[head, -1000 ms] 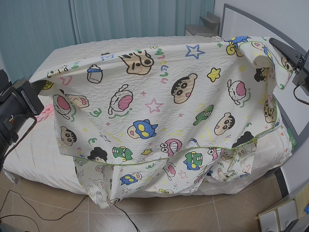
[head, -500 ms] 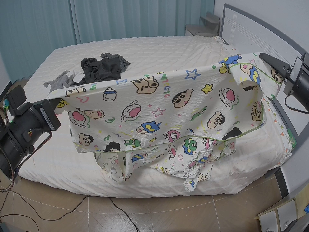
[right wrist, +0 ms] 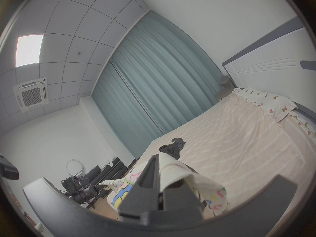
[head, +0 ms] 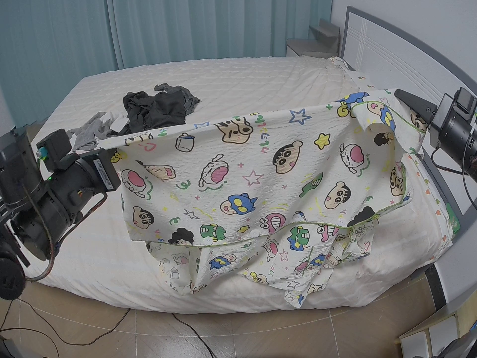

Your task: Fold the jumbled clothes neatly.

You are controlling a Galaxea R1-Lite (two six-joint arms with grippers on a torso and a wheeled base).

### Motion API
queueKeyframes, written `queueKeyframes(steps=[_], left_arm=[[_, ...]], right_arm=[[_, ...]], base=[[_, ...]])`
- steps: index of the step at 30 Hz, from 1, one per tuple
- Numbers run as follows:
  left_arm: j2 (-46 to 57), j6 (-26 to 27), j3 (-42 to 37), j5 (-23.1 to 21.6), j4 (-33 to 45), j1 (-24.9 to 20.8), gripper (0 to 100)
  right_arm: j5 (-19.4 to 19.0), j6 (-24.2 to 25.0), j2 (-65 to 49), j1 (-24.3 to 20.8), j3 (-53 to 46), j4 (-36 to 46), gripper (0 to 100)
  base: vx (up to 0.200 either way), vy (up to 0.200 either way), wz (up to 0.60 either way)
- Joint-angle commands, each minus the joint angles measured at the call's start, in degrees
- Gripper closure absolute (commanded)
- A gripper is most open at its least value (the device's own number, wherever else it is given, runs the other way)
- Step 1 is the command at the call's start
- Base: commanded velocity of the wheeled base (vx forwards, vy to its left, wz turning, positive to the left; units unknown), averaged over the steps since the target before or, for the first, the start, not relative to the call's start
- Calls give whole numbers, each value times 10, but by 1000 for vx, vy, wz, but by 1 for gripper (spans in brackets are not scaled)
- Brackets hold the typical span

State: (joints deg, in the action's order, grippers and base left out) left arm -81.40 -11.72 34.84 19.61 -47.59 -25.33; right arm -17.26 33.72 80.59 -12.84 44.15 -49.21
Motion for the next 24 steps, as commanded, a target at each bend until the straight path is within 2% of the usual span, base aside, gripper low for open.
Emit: queueKeyframes(steps=[1, 6, 10, 17, 24], left_arm=[[-69, -1, 28, 0, -5, 21, 100], [-90, -16, 34, -5, -10, 22, 100], [-119, -29, 37, -32, -37, 27, 100], [-206, -30, 91, -31, -40, 62, 100], [-304, -50, 160, -28, -43, 77, 100]], right_arm=[[0, -3, 57, 12, 5, -26, 100], [0, -2, 87, 12, 2, -53, 100], [1, -5, 118, 14, 15, -56, 100], [1, -5, 172, 26, 38, -57, 100], [5, -4, 251, 40, 85, -57, 100]], base=[[200, 0, 0], [200, 0, 0], [200, 0, 0], [0, 0, 0], [0, 0, 0]])
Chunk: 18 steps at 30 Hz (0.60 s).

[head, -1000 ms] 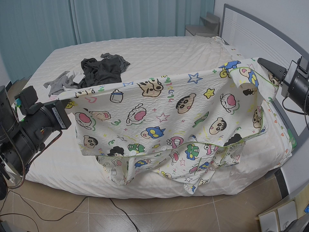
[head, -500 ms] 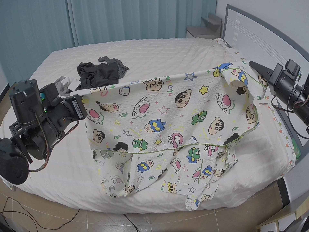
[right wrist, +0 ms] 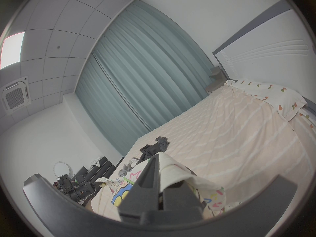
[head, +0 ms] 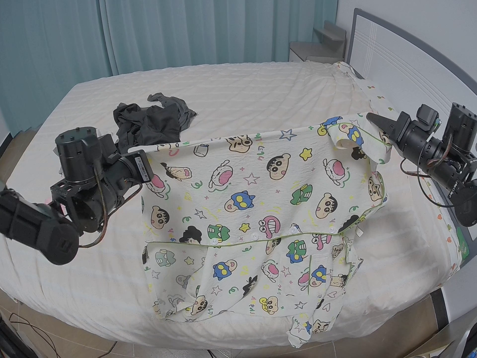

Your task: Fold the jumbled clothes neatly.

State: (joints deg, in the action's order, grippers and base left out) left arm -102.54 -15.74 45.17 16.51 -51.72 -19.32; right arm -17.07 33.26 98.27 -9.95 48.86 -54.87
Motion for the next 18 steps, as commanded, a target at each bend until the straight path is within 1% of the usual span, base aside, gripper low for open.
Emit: queueKeyframes(steps=[1, 2, 3, 6, 8, 9, 10, 11, 12, 14, 15, 16, 17, 18], left_arm=[[-108, -10, 72, 4, -1, 20, 100], [-114, -10, 77, 4, -1, 21, 100], [-143, -10, 107, 5, -1, 27, 100], [-188, -10, 153, 5, 2, 35, 100], [-195, -10, 160, 5, 3, 36, 100], [-237, -9, 208, 5, 9, 39, 100], [-237, -9, 208, 5, 9, 39, 100], [-270, -10, 249, 5, 21, 39, 100], [-275, -10, 255, 5, 22, 39, 100], [-310, -10, 302, 6, 51, 41, 100], [-313, -10, 307, 6, 54, 41, 100], [-332, -10, 333, 6, 67, 41, 100], [-333, -10, 336, 6, 68, 41, 100], [-355, -12, 366, 6, 74, 41, 100]], right_arm=[[4, 1, 85, 12, 48, -1, 100], [4, 1, 90, 12, 50, -1, 100], [5, 2, 114, 13, 70, -1, 100], [5, 1, 157, 19, 108, 0, 100], [5, 2, 164, 19, 114, 0, 100], [6, 1, 208, 19, 151, 1, 100], [6, 1, 208, 19, 151, 1, 100], [12, 1, 241, 20, 176, 2, 100], [13, 1, 245, 20, 179, 3, 100], [17, 1, 281, 26, 215, 6, 100], [17, 1, 286, 27, 220, 7, 100], [19, 1, 308, 32, 250, 9, 100], [19, 2, 309, 33, 252, 9, 100], [25, 2, 333, 38, 281, 14, 100]], base=[[0, 0, 0], [0, 0, 0], [0, 0, 0], [0, 0, 0], [0, 0, 0], [0, 0, 0], [0, 0, 0], [0, 0, 0], [0, 0, 0], [0, 0, 0], [0, 0, 0], [0, 0, 0], [0, 0, 0], [0, 0, 0]])
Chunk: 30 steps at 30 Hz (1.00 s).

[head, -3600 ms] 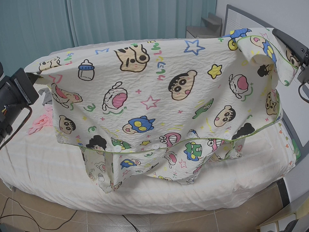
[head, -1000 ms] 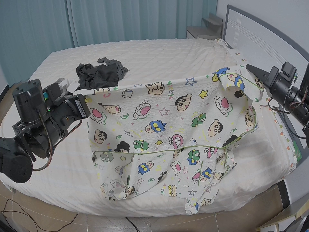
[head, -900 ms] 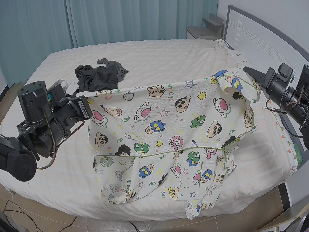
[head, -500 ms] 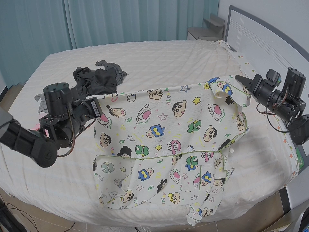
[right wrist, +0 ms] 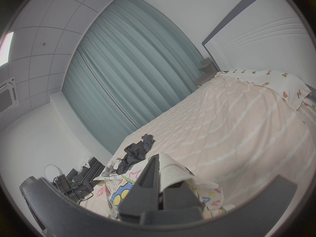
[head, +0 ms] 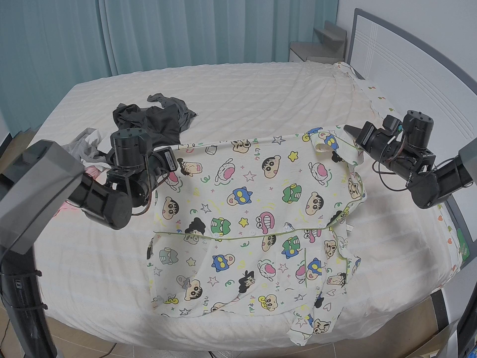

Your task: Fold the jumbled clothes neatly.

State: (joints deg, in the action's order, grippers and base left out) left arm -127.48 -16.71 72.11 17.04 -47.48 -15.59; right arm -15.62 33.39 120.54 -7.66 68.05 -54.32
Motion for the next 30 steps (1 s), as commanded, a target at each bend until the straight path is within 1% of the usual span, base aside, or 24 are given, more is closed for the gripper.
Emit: queueKeyframes(steps=[1, 6, 7, 9, 11, 12, 13, 14, 15, 16, 18, 19, 20, 21, 22, 23, 24, 27, 29, 30], left_arm=[[-120, -8, 113, 1, 34, 4, 100], [-159, -18, 149, 7, 41, 5, 100], [-175, -20, 168, 8, 49, 6, 100], [-183, -24, 180, 8, 55, 7, 100], [-203, -37, 213, 8, 72, 9, 100], [-206, -39, 221, 8, 78, 9, 0], [-217, -50, 249, 8, 93, 10, 0], [-218, -52, 251, 8, 94, 10, 0], [-230, -69, 282, 14, 107, 13, 0], [-235, -77, 296, 21, 110, 14, 0], [-247, -83, 320, 41, 110, 20, 0], [-247, -83, 320, 41, 110, 20, 0], [-258, -83, 338, 52, 110, 23, 0], [-261, -83, 342, 54, 109, 24, 0], [-265, -83, 350, 58, 108, 29, 0], [-265, -83, 351, 58, 108, 30, 0], [-264, -84, 356, 60, 107, 35, 0], [-250, -88, 349, 69, 106, 38, 0], [-222, -94, 334, 79, 108, 42, 0], [-190, -104, 302, 80, 109, 44, 0]], right_arm=[[16, 0, 124, 18, 104, 13, 100], [17, 1, 155, 25, 132, 21, 100], [19, 1, 167, 26, 142, 30, 100], [19, 1, 170, 26, 146, 35, 100], [18, 3, 182, 28, 155, 42, 100], [18, 4, 186, 31, 162, 43, 0], [17, 5, 197, 34, 179, 43, 0], [16, 5, 199, 34, 181, 43, 0], [17, 12, 211, 36, 194, 42, 0], [18, 19, 217, 38, 198, 42, 0], [20, 44, 219, 44, 206, 42, 0], [20, 45, 219, 44, 206, 42, 0], [28, 88, 216, 50, 207, 42, 0], [31, 99, 216, 51, 208, 42, 0], [43, 135, 214, 54, 213, 43, 0], [45, 139, 214, 55, 214, 43, 0], [52, 159, 212, 58, 212, 45, 0], [53, 163, 191, 60, 182, 49, 0], [52, 174, 163, 56, 143, 48, 0], [48, 187, 141, 51, 116, 48, 0]], base=[[0, 0, 0], [0, 0, 0], [0, 0, 0], [0, 0, 0], [0, 0, 0], [0, 0, 0], [0, 0, 0], [0, 0, 0], [0, 0, 0], [0, 0, 0], [0, 0, 0], [0, 0, 0], [0, 0, 0], [0, 0, 0], [0, 0, 0], [0, 0, 0], [0, 0, 0], [0, 0, 0], [0, 0, 0], [0, 0, 0]])
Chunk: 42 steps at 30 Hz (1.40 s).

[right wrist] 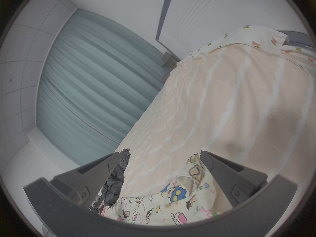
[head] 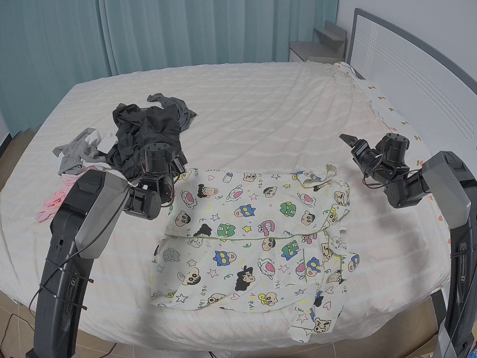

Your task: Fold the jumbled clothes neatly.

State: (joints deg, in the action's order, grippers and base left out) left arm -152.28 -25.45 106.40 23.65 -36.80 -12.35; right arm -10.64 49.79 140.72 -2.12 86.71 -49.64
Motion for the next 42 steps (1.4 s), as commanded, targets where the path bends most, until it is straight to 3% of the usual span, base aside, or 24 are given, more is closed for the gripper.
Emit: queueKeyframes(steps=[1, 5, 6, 8, 9, 11, 13, 19, 29, 32, 36, 42], left_arm=[[84, -27, -74, 13, 2, 13, 0], [205, -63, -233, -19, -4, 10, 0], [205, -63, -233, -19, -4, 10, 0], [310, -99, -374, -68, -34, 7, 0], [310, -99, -374, -68, -34, 7, 0], [412, -118, -509, -135, -83, 8, 0], [474, -118, -593, -161, -111, 10, 0], [591, -122, -748, -168, -151, 7, 0], [645, -159, -817, -167, -151, 6, 0], [647, -170, -831, -167, -152, 6, 0], [646, -174, -835, -167, -154, 7, 0], [642, -174, -836, -167, -154, 6, 0]], right_arm=[[-3, 35, -72, -12, -85, -2, 0], [-3, 64, -100, -49, -102, -1, 0], [-3, 64, -100, -49, -102, -1, 0], [-2, 64, -98, -76, -96, 4, 0], [-2, 64, -98, -76, -96, 4, 0], [-2, 65, -79, -95, -90, 6, 0], [-1, 65, -65, -105, -82, 8, 0], [17, 64, -26, -148, -81, 14, 0], [73, 66, -20, -171, -89, 85, 0], [115, 69, -25, -177, -95, 111, 0], [122, 113, -36, -183, -110, 116, 0], [128, 116, -11, -172, -66, 121, 0]], base=[[0, 0, 0], [0, 0, 0], [0, 0, 0], [0, 0, 0], [0, 0, 0], [0, 0, 0], [0, 0, 0], [0, 0, 0], [0, 0, 0], [0, 0, 0], [0, 0, 0], [0, 0, 0]])
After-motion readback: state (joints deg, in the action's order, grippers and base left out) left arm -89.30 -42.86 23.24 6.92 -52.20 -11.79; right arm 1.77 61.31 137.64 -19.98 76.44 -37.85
